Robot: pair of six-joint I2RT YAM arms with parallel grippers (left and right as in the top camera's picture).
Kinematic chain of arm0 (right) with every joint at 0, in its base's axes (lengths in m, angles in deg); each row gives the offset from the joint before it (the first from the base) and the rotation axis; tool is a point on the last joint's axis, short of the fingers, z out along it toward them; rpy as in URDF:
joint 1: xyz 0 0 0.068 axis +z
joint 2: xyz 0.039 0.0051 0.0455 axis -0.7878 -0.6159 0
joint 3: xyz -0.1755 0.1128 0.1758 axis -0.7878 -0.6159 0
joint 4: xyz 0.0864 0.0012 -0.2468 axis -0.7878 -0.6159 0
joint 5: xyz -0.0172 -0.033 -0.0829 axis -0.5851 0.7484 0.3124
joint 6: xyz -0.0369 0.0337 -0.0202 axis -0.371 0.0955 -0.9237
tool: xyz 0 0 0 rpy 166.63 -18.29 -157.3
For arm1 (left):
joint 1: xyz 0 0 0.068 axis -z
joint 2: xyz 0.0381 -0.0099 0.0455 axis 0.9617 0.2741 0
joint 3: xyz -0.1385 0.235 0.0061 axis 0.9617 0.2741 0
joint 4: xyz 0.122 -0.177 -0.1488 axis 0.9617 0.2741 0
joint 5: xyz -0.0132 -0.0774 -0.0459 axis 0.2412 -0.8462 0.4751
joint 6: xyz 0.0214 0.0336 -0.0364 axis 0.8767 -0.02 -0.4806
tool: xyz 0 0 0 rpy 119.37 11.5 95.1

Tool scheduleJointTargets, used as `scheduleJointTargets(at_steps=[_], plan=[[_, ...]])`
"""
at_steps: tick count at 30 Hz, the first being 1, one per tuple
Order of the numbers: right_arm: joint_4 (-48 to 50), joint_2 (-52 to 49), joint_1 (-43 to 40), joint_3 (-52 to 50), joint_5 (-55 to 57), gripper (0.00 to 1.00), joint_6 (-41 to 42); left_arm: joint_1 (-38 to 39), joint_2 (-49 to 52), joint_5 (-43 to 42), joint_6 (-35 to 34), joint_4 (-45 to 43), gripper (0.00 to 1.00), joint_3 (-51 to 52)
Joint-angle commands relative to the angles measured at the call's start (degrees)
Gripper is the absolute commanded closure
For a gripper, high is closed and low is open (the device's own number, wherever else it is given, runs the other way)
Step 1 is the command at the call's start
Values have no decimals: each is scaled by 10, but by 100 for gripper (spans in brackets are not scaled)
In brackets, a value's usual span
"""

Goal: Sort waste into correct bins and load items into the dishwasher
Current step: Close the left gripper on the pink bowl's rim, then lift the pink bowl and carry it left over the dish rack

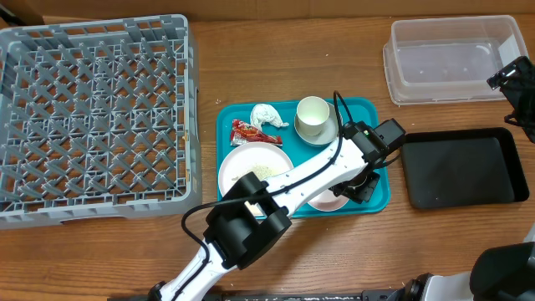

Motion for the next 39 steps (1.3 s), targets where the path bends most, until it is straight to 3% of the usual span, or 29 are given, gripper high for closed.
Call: scheduleJointTargets(at_steps=[1,6,14,17,18,20,25,31,35,39], plan=[[2,1,0,7,0,0,2,0,11,-23,-4,-4,67,0],[2,1,0,7,0,0,2,2,12,-22,-16,-5,67,0],[2,1,0,7,0,0,2,7,12,4,-28,-11,79,14],[2,1,0,7,0,0,2,9,12,6,-30,-35,79,36],[2,1,0,7,0,0,2,10,12,7,-30,-42,81,45],[2,1,0,7,0,0,2,10,12,7,-30,-47,96,54],[2,1,0,7,0,0,2,8,10,-10,-30,-40,96,37],[2,1,0,7,0,0,2,6,10,-54,-29,32,96,-74],[2,1,0,7,0,0,2,6,10,-68,-27,115,96,-191],[2,1,0,7,0,0,2,-10,5,-51,17,233,96,-357]])
